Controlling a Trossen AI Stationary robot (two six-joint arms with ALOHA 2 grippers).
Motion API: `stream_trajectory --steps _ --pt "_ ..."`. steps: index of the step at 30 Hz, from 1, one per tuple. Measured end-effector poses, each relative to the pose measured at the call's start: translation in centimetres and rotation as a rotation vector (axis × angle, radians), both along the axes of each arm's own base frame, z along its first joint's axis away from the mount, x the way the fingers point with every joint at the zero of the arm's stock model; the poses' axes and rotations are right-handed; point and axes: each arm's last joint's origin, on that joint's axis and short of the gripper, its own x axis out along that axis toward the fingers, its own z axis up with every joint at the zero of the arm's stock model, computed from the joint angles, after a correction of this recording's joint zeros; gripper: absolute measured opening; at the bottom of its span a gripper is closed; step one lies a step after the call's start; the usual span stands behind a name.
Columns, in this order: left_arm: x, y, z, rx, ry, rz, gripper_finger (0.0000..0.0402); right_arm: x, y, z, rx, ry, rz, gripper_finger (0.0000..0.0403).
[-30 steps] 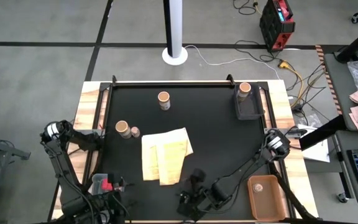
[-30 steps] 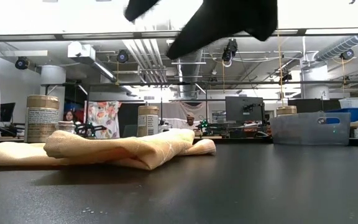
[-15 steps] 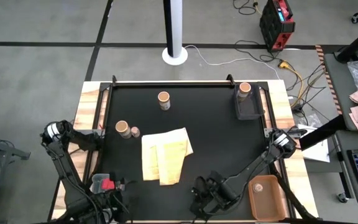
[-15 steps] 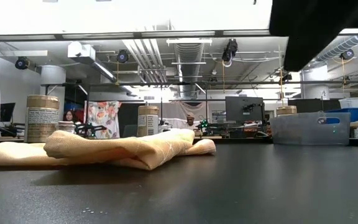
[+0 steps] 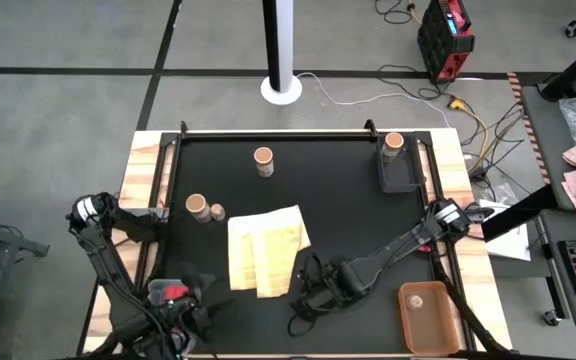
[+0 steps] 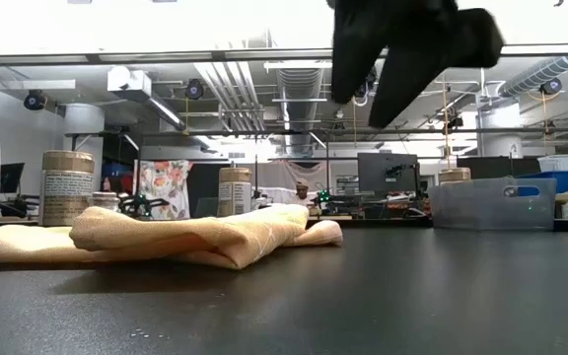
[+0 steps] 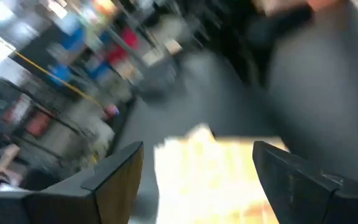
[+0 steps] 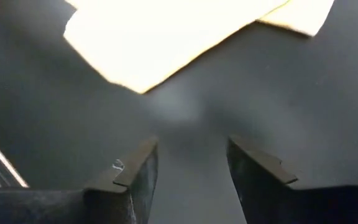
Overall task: Sort spices by type
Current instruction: Put the top golden spice bottle into black bin
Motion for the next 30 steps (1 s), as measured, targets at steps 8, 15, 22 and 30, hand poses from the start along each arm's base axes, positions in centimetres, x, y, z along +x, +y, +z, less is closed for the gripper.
stream_trajectory --steps 8,15,22,30 --pt "-0.8 1.1 -1.5 -0.001 0.231 -0.014 0.0276 2.1 -4.9 -0.4 -0.006 0.076 0.092 0.0148" --pt "-0.7 1.3 -0.5 -0.048 0.132 -0.001 0.0252 3.2 -7.2 -0.2 -0.031 0.047 0.135 0.0120" --pt "0.2 -0.6 -0.6 -0.207 0.088 -0.058 0.0236 2.5 -5.7 -0.1 -0.063 0.057 0.185 0.0098" --pt "0.5 -1.3 -1.7 -0.185 0.080 -0.056 0.0225 1.9 -4.8 0.0 -0.332 0.036 0.241 0.0090"
